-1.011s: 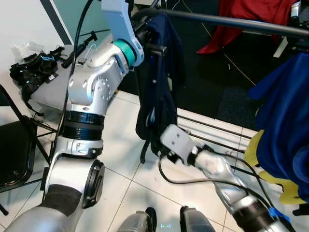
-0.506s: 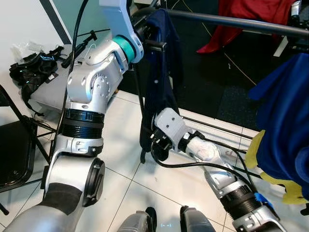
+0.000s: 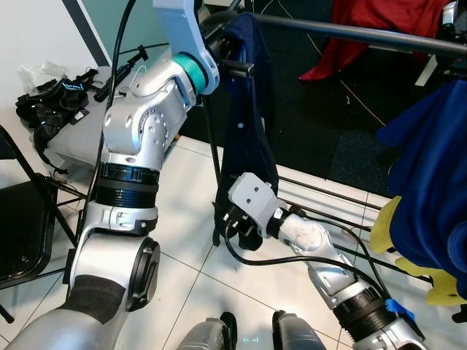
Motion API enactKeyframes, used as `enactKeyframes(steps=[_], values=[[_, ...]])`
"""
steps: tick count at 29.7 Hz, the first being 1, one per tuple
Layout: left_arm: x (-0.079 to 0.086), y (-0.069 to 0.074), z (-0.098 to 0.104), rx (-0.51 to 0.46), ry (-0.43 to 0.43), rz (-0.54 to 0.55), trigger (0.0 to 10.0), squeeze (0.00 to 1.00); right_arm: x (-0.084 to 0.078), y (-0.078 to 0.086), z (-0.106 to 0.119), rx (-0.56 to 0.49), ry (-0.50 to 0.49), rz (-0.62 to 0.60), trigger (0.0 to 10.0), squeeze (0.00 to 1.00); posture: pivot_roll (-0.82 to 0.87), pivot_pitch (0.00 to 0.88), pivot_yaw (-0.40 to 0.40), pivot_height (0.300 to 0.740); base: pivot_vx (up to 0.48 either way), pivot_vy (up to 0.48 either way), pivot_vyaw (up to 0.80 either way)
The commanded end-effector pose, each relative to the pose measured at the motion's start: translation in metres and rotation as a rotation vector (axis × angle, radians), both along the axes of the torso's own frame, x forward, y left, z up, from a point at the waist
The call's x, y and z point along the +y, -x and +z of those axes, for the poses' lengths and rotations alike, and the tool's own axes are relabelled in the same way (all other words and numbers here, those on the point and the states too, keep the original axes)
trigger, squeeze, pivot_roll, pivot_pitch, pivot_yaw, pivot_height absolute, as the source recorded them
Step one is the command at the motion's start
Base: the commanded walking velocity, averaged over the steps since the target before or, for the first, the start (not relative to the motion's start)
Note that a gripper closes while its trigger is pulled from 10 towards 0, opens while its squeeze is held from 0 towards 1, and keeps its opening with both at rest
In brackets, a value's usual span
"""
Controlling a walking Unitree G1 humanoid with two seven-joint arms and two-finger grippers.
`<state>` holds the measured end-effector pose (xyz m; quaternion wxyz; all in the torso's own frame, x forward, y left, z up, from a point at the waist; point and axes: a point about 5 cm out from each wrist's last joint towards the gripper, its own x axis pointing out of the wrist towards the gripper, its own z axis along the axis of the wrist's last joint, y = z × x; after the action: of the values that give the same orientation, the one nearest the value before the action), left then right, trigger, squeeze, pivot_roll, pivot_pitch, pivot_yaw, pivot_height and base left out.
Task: Hang hanger
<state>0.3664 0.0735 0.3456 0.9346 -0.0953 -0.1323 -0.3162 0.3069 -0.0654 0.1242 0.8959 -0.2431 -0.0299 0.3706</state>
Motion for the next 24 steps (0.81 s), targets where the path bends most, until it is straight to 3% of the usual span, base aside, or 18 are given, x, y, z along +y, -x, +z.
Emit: enactKeyframes(steps=[1, 7, 16, 19, 24], values=[[0.0, 0.002, 0.01, -0.042, 0.009, -0.003, 10.0, 0.0, 0.003, 0.003, -0.007, 0.024, 0.015, 0.013, 10.0, 0.0, -0.14, 0.122, 0.163, 0.74, 0.0, 0.0, 0.0], [0.0, 0.003, 0.011, -0.044, 0.012, -0.004, 10.0, 0.0, -0.009, -0.002, -0.018, 0.057, 0.037, -0.08, 10.0, 0.0, -0.14, 0.126, 0.163, 0.74, 0.0, 0.0, 0.0], [0.002, 0.003, 0.012, -0.047, 0.012, -0.002, 10.0, 0.0, -0.022, -0.009, -0.012, 0.016, 0.035, -0.168, 10.0, 0.0, -0.14, 0.128, 0.162, 0.74, 0.0, 0.0, 0.0], [0.0, 0.003, 0.012, -0.046, 0.014, -0.008, 10.0, 0.0, -0.033, -0.011, -0.013, 0.017, 0.026, -0.222, 10.0, 0.0, -0.14, 0.13, 0.165, 0.74, 0.0, 0.0, 0.0], [-0.002, 0.005, 0.016, -0.056, 0.021, -0.019, 10.0, 0.0, -0.034, -0.02, -0.011, 0.038, -0.053, -0.236, 10.0, 0.0, -0.13, 0.127, 0.164, 0.74, 0.0, 0.0, 0.0]])
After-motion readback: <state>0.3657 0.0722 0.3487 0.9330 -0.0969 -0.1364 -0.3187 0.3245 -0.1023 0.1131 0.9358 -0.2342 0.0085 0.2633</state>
